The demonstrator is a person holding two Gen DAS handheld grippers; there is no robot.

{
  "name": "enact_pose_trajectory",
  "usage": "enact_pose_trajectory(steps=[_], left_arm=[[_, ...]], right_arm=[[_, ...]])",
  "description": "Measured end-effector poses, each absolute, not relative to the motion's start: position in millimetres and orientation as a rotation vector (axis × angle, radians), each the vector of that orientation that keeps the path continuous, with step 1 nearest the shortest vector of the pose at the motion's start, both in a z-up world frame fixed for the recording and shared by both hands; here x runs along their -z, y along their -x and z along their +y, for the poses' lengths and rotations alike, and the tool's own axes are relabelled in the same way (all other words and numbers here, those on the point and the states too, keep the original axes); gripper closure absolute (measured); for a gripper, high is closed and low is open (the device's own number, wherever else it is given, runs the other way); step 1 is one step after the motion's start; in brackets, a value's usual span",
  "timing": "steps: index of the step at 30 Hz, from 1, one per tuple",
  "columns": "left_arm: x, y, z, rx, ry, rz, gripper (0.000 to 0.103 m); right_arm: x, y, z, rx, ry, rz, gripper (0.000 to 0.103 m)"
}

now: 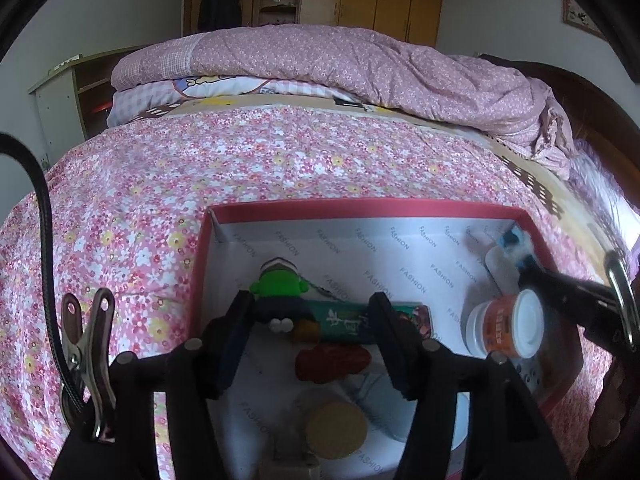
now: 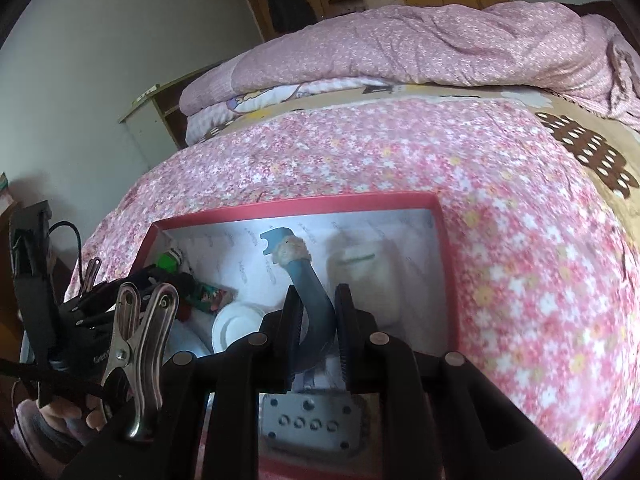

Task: Organize rigid objects
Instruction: 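Carry the green figurine into the tray with the left tool while the right tool carries the blue piece, then open both tools to drop the figurine and blue piece, then withdraw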

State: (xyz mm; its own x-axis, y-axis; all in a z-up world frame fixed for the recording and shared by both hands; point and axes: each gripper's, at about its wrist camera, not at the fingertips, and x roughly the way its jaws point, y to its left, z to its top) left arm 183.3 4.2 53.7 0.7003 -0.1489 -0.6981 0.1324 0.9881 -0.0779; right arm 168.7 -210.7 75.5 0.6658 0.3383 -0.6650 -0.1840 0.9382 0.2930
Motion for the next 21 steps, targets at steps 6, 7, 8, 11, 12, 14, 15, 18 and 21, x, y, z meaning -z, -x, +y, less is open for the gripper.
enact_pose_trajectory(steps=[6, 7, 8, 11, 12, 14, 15, 18, 21], left_arm=[[-54, -183, 4, 0.156, 0.022, 0.780, 0.040], [-54, -183, 4, 0.156, 0.023, 0.780, 0.040], [-54, -183, 3, 0.157, 0.023, 0.780, 0.040], [-55, -184, 3, 0.152, 0.025, 0.783, 0.040], [-55, -183, 3, 0.145, 0.024, 0.784, 0.040], [-56, -182, 1, 0.135, 0.013, 0.783, 0.040], [-56, -181, 1, 0.130, 0.004, 0.782, 0.040], [-62, -176, 0, 0.125, -0.001, 0.767, 0.040], [-70, -170, -2, 0.134, 0.005, 0.762, 0.040]], right_arm=[[-77, -171, -210, -0.279, -0.202, 0.782, 0.074], [-77, -170, -210, -0.282, -0.201, 0.784, 0.074], [-77, -170, -209, -0.283, -0.201, 0.783, 0.074], [-79, -167, -210, -0.281, -0.196, 0.775, 0.073], [-80, -165, -210, -0.281, -0.194, 0.773, 0.073], [-82, -161, -210, -0.282, -0.191, 0.767, 0.073], [-83, -159, -210, -0.282, -0.189, 0.765, 0.073], [-85, -152, -209, -0.280, -0.176, 0.755, 0.068], [-88, -144, -208, -0.274, -0.159, 0.742, 0.052]])
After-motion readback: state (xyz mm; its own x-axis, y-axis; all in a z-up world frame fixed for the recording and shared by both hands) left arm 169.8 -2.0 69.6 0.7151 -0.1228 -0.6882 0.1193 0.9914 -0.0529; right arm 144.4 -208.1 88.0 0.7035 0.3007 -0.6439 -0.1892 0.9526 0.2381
